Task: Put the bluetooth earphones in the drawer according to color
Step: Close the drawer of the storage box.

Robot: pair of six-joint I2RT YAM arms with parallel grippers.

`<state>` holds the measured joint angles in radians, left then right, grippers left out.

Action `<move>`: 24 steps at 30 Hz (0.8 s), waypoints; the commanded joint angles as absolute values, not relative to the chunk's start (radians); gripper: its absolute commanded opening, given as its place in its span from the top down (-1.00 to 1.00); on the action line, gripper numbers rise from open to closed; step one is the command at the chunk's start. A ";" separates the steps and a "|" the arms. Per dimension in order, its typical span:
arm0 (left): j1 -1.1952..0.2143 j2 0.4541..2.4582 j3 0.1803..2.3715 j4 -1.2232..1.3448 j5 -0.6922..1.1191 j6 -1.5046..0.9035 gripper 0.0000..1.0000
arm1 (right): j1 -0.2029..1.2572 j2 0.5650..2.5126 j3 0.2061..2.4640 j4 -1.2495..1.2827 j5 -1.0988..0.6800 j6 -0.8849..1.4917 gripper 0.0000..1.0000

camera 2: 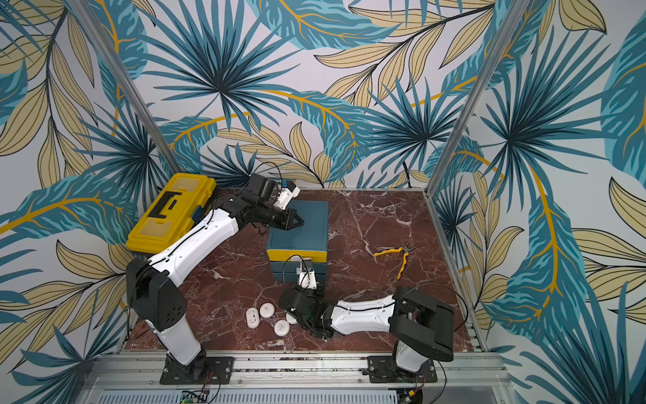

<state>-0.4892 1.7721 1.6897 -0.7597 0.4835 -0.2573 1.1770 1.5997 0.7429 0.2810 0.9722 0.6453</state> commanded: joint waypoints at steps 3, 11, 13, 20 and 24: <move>-0.485 1.847 1.645 -0.941 0.402 -0.239 0.93 | 1.144 1.610 0.762 0.260 0.973 0.614 1.00; -0.485 1.836 1.644 -0.936 0.401 -0.240 0.89 | 1.163 1.453 0.705 0.224 0.764 0.639 0.94; -0.484 1.825 1.650 -0.939 0.396 -0.238 0.76 | 1.164 1.380 0.678 0.205 0.645 0.669 0.70; -0.485 1.807 1.674 -0.948 0.389 -0.231 0.47 | 1.158 1.218 0.550 0.130 0.355 0.910 0.04; -0.484 1.808 1.671 -0.939 0.393 -0.235 0.47 | 1.135 1.258 0.452 0.262 0.275 1.069 0.02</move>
